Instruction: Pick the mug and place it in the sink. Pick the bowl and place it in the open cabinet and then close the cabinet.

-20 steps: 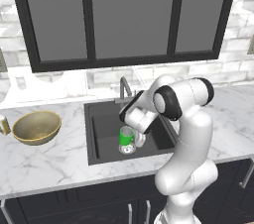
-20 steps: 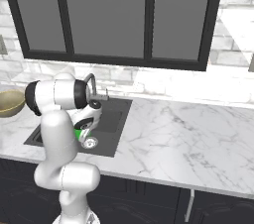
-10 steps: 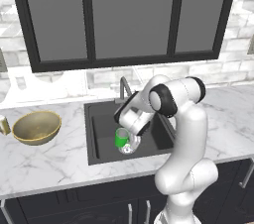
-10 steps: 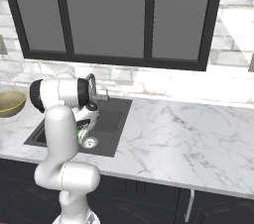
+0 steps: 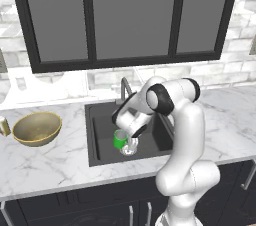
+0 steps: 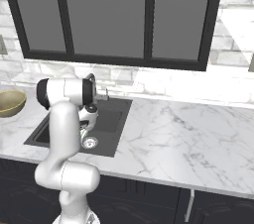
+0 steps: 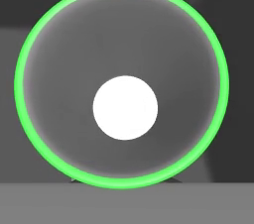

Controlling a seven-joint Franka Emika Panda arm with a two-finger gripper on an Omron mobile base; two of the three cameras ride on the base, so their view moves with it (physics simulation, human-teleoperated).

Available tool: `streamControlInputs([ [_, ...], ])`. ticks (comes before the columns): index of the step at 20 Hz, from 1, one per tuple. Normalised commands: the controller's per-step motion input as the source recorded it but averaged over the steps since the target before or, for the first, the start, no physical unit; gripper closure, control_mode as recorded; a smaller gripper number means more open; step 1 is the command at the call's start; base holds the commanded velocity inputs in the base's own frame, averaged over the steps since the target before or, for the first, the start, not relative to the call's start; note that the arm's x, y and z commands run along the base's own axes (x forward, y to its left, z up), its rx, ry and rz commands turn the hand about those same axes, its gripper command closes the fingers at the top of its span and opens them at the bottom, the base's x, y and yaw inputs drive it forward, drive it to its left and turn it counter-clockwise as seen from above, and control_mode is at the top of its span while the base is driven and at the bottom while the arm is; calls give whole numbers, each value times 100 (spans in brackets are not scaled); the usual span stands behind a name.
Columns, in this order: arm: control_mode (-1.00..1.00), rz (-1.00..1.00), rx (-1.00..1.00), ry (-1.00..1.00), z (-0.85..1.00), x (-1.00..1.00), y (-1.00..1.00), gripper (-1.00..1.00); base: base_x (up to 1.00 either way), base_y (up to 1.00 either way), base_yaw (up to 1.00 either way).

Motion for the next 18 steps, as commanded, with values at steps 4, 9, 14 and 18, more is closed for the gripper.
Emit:
streamControlInputs([
  [4, -100, 0, 0, -3, -27, 15, 8, 100, 0, 0, 0],
  [9, -100, 0, 0, 0, -26, 10, 10, 100, 0, 0, 0],
  [14, -100, 0, 0, 0, -18, 13, 9, 100, 0, 0, 0],
  [18, -100, 0, 0, 0, -13, 14, 7, 100, 0, 0, 0],
])
